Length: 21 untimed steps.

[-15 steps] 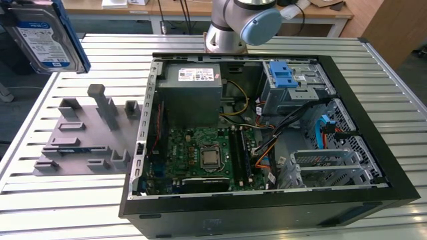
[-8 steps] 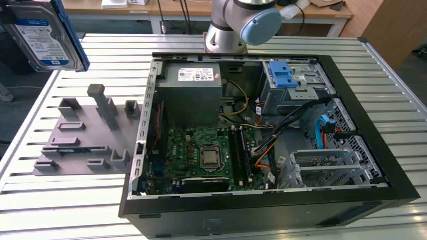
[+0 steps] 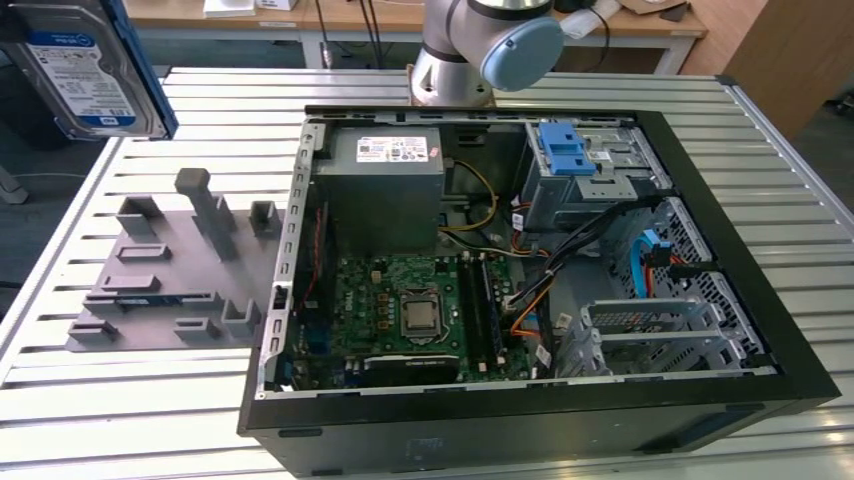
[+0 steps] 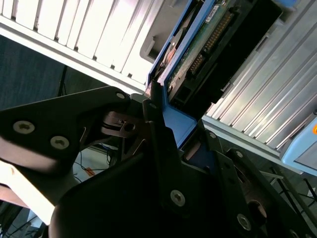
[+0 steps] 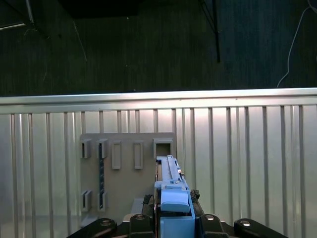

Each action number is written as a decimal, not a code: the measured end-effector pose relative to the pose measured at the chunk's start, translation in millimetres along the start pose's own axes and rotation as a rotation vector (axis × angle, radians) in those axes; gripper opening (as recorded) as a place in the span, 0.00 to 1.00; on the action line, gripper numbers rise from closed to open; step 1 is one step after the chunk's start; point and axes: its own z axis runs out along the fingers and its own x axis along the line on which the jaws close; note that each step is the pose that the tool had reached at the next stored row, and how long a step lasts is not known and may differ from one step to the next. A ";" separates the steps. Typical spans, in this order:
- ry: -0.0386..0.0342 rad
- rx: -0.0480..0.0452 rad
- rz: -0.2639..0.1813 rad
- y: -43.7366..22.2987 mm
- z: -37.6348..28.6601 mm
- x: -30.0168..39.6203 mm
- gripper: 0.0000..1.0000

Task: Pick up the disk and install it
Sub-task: 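Pick up the disk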

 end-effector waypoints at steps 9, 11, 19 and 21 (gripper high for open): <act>0.0000 0.0002 0.000 -0.1 -9.7 -0.4 0.36; -0.0001 0.0004 0.000 -0.1 -11.7 -0.5 0.36; 0.0000 0.0005 0.000 -0.2 -19.4 -0.6 0.36; 0.0000 0.0005 0.000 -0.2 -21.2 -0.6 0.36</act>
